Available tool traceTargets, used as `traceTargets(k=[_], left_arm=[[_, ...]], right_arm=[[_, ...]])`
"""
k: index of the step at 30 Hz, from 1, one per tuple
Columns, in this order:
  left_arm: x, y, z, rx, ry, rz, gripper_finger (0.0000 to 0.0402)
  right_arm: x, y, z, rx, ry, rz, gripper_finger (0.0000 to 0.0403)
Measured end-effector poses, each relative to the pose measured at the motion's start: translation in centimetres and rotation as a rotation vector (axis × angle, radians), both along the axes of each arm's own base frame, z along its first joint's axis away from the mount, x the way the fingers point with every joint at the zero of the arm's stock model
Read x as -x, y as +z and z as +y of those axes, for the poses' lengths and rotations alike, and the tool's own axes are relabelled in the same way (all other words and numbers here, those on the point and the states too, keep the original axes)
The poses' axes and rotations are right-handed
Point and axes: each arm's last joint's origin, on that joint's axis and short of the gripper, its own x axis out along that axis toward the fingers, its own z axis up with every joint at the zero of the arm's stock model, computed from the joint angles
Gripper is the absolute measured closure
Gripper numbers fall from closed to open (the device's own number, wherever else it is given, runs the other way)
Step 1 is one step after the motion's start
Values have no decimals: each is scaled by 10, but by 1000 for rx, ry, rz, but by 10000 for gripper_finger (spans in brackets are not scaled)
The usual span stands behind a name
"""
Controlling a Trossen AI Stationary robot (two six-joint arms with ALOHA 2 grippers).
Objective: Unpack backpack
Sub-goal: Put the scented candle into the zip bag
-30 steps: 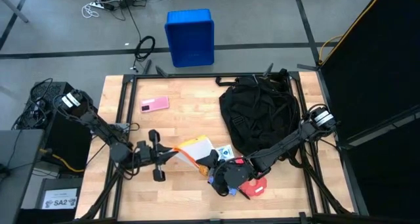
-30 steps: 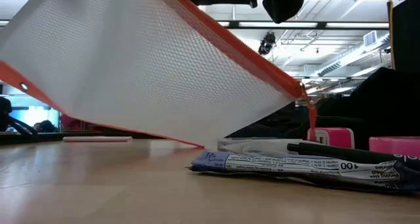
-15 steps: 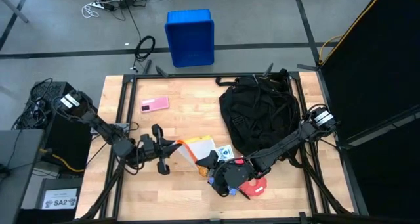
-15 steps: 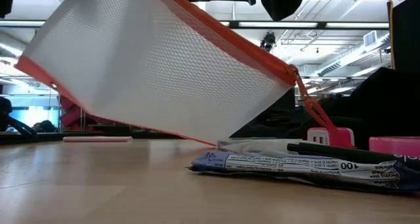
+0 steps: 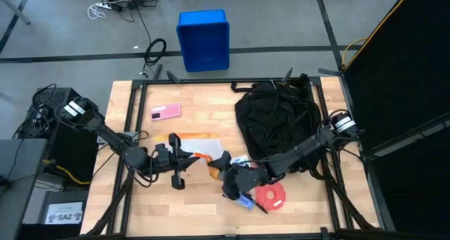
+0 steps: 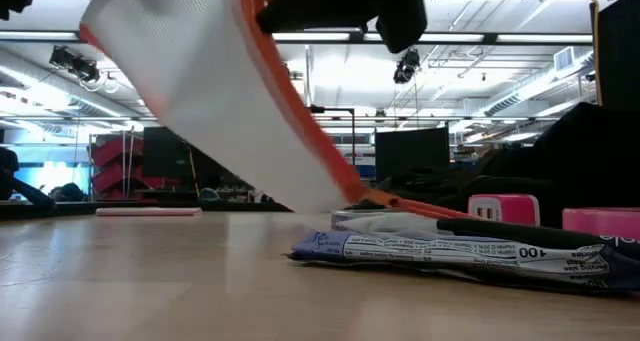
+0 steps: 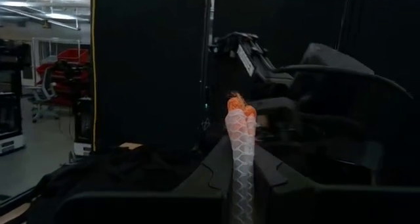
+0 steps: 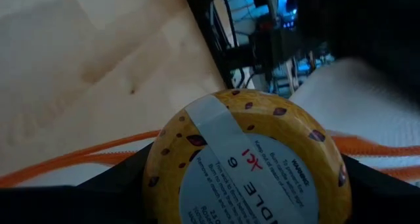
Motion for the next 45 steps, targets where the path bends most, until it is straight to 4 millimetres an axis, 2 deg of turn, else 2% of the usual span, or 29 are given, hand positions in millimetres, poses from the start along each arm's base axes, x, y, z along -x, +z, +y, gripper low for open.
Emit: traceTargets(k=[15,26,33,39,45], left_arm=[[-4,4,-4,-5,-37,15,402],[-1,3,-10,-14,-80,22,402],[5,6,-17,-44,-105,3,402],[4,7,-17,-32,-109,-2,402],[0,18,-21,-48,-158,-32,402]], right_arm=[[-5,1,-20,48,-184,-37,145],[-8,0,-32,36,-236,-32,145],[-9,-4,-43,-29,-301,-16,145],[-13,-4,-46,-73,-208,5,145],[-16,-2,-41,-109,-39,20,145]])
